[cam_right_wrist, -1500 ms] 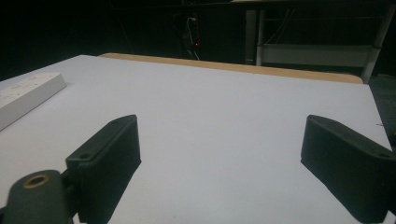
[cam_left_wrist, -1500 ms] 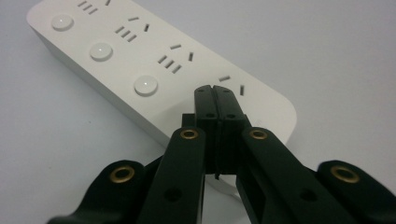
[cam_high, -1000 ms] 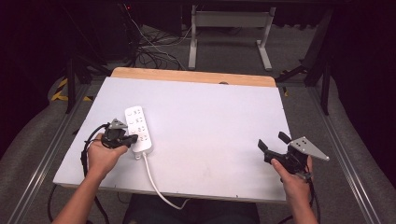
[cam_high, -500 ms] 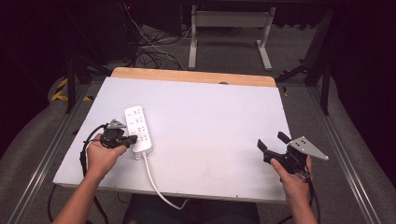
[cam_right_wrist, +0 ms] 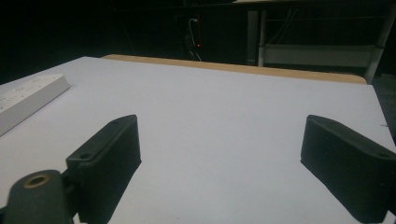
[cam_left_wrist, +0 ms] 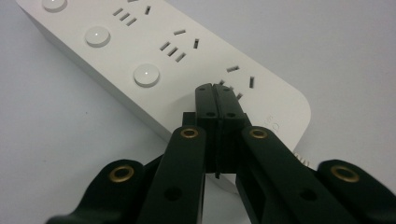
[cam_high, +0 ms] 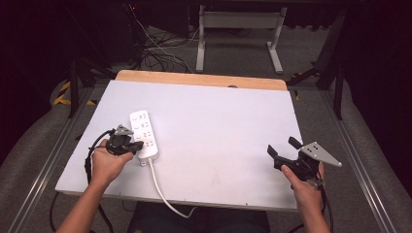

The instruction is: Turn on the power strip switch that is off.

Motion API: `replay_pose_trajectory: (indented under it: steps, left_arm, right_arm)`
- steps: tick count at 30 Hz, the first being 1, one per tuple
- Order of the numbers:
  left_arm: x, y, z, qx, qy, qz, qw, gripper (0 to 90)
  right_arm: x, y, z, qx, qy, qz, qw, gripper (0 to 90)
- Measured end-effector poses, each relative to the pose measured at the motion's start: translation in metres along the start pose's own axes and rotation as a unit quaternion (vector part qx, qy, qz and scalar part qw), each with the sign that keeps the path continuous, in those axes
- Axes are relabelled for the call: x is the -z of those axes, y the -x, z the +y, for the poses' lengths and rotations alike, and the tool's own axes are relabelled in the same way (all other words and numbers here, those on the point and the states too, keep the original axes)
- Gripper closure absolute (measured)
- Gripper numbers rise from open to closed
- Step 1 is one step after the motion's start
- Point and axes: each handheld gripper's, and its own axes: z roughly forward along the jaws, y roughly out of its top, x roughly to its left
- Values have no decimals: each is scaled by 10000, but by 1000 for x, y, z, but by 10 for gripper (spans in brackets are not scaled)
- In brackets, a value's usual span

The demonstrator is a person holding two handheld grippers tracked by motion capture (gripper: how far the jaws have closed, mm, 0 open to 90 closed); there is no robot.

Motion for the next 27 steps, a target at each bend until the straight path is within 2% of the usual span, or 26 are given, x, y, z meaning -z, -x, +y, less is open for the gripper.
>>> replay_pose_trajectory:
  steps: [3,4,5,11,21,27]
  left_arm:
    - [0,0,0,37,-4,-18,10000,900]
    - [0,-4,-2,161,32,-169,9997,900]
    - [0,-5,-2,191,44,-202,9996,900]
    - [1,-4,-2,151,63,-179,9997,900]
    - [1,-6,-2,255,60,-247,9994,900]
    - [1,-1,1,92,-23,-104,9999,900]
  right_arm:
    - [0,0,0,0,23,8,10000,123]
    - [0,0,0,4,21,10,10000,122]
    - [0,0,0,4,21,11,10000,123]
    - [-2,-1,1,20,-6,30,10000,124]
    - [-2,-1,1,32,6,18,10000,125]
    - [-4,-1,0,40,-32,20,10000,125]
